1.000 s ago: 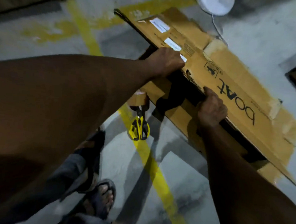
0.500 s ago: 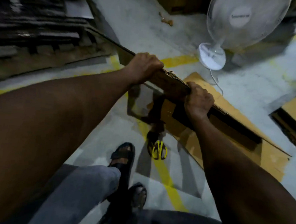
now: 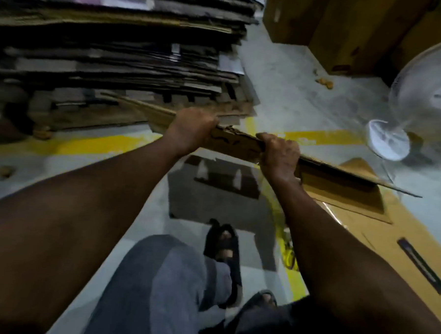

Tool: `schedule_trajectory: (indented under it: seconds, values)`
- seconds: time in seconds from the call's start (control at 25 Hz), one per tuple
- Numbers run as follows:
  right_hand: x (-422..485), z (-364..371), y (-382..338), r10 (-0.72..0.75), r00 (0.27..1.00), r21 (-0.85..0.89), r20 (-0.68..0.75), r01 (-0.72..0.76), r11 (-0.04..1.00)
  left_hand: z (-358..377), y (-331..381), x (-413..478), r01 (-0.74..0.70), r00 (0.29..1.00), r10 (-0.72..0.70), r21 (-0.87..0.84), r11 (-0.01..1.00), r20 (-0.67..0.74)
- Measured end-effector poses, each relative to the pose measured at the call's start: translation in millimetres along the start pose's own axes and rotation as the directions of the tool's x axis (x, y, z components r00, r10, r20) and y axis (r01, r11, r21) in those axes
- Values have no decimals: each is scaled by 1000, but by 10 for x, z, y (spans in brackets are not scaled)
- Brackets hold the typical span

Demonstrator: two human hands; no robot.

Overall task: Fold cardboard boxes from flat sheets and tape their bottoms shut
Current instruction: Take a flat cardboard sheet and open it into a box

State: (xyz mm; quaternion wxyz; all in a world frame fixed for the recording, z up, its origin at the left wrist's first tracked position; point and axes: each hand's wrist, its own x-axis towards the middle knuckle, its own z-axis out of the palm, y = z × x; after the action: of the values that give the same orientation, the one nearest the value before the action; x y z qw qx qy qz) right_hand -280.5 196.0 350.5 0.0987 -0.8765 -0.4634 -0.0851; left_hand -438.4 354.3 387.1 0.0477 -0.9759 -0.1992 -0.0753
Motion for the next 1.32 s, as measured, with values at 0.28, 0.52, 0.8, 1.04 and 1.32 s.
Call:
schedule_trajectory:
  seconds: [0.28,0.52,0.8,1.04,1.32]
  values:
    - [19,303,-964,-311,950,-27,21,311,950,127,-463,-1079,390,916,-386,-24,920,111]
    - [-149,417,-1766,-367,929,25,41,366,930,138,-789,-1892,519,855,-504,-206,829,125]
    - [-715,577,-1898,-484,869,12,98,486,874,190,-761,-2482,521,832,-480,-93,849,279]
    - [-509,598,-1616,-519,853,5,49,519,854,346,-507,-1769,507,845,-459,-140,850,275]
    - [-440,695,-1470,-484,863,54,-145,495,867,424,-481,-1774,569,821,-556,-108,815,134]
